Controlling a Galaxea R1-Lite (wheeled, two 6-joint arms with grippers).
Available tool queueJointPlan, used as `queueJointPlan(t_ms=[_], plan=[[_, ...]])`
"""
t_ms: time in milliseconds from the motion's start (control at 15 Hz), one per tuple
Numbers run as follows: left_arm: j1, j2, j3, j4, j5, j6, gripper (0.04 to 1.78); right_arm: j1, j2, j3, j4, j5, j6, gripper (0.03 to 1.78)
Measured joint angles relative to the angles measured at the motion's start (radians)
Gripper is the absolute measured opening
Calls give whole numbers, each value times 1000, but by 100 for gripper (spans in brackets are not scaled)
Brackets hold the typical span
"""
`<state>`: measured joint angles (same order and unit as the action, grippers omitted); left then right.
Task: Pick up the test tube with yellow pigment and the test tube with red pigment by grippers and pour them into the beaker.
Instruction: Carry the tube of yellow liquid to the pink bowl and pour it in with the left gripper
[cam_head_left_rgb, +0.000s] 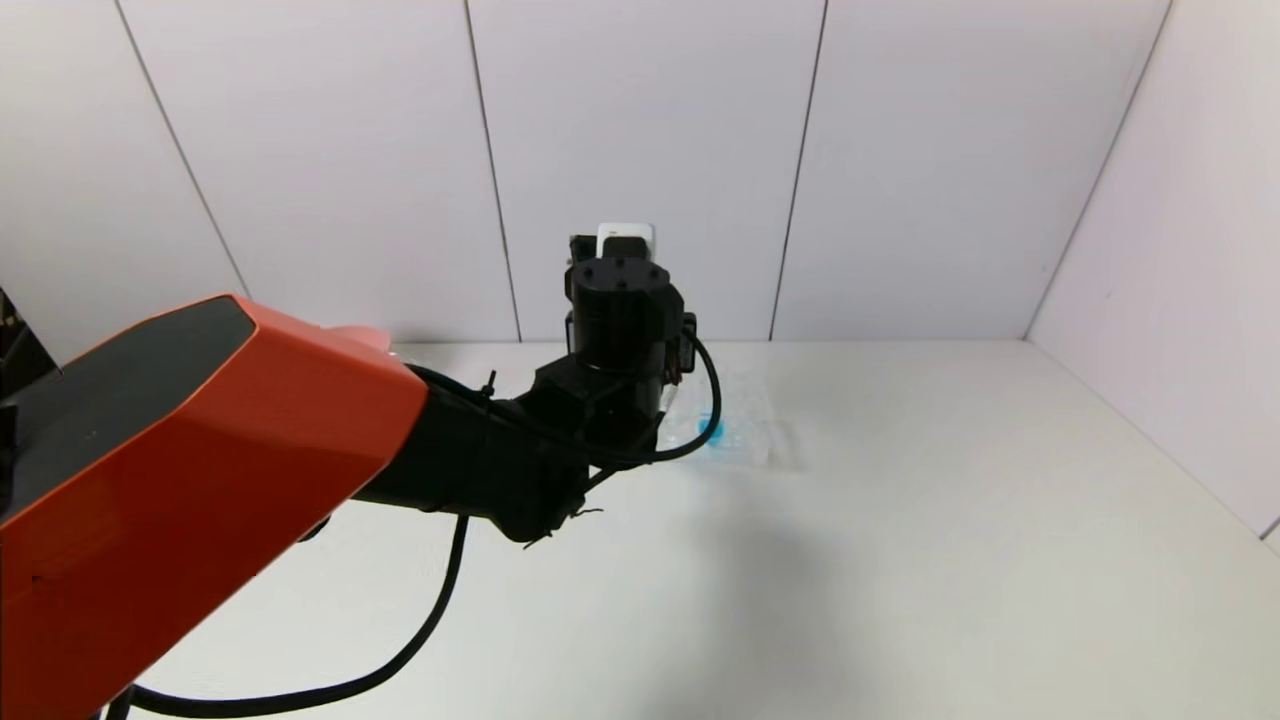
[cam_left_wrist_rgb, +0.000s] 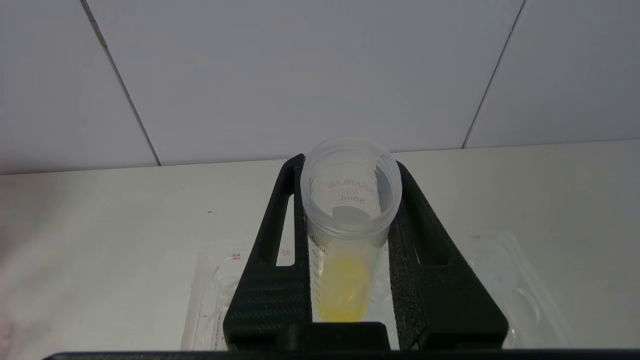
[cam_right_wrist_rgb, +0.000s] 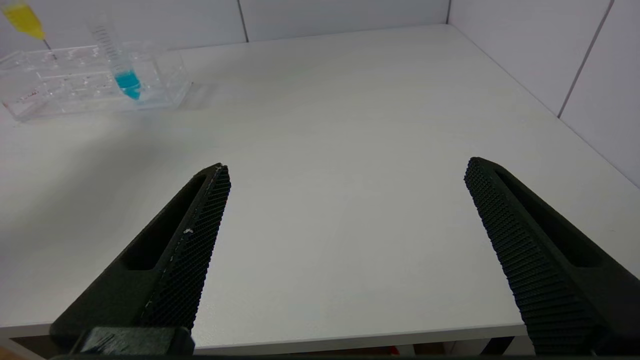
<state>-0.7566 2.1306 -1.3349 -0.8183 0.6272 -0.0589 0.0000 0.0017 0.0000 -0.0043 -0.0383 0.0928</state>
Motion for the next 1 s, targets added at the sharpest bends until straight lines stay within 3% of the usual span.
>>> queueJointPlan(t_ms=[200, 400, 800, 1000], plan=[[31, -97, 119, 44, -90, 14, 45, 0, 0, 0, 0, 0, 0, 171], [134, -251, 250, 113, -264, 72, 45, 0, 0, 0, 0, 0, 0, 171], [498, -555, 395, 389, -707, 112, 45, 0, 0, 0, 0, 0, 0, 171], [719, -631, 464, 436, -898, 189, 45, 0, 0, 0, 0, 0, 0, 171]])
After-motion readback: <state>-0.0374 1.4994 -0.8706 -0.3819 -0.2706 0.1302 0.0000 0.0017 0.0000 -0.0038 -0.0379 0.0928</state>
